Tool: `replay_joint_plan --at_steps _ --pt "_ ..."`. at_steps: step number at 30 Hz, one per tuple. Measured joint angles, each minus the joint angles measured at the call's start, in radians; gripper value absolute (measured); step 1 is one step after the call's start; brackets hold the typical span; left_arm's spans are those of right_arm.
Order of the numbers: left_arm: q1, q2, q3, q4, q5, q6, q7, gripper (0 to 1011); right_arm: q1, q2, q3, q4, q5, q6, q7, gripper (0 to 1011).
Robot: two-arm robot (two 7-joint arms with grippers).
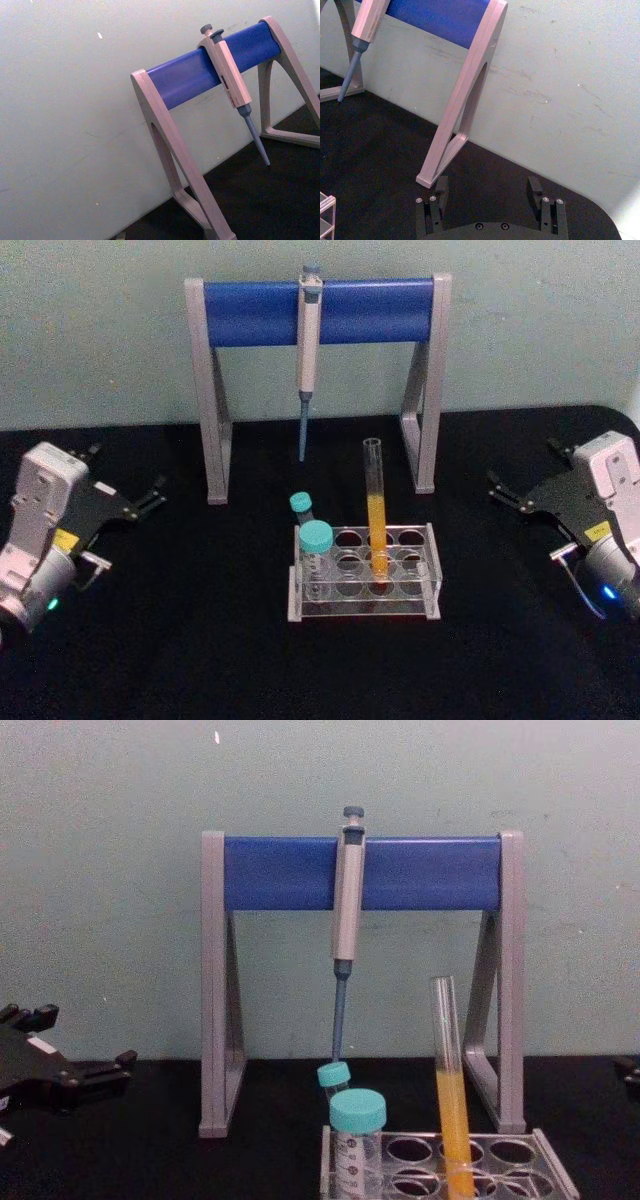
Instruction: Pick up the test tube from the test tube rack, shake it, then place it back into the test tube rack.
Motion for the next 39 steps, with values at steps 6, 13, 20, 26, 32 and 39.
replay_joint_plan --at_steps 6,13,20,26,32,39 --pt "0.000 0.000 0.000 0.000 0.000 0.000 0.000 1001 0.000 0.000 0.000 0.000 0.000 0.000 0.000 1000" --pt "0.000 0.000 0.000 0.000 0.000 0.000 0.000 1001 0.000 0.000 0.000 0.000 0.000 0.000 0.000 1000" --pt "0.000 0.000 0.000 0.000 0.000 0.000 0.000 1001 0.000 0.000 0.000 0.000 0.000 0.000 0.000 1000" --pt "0.000 0.000 0.000 0.000 0.000 0.000 0.000 1002 0.000 0.000 0.000 0.000 0.000 0.000 0.000 1000" --pt "0.000 0.000 0.000 0.000 0.000 0.000 0.000 1001 0.000 0.000 0.000 0.000 0.000 0.000 0.000 1000" --pt "0.000 0.000 0.000 0.000 0.000 0.000 0.000 1001 0.000 0.000 0.000 0.000 0.000 0.000 0.000 1000"
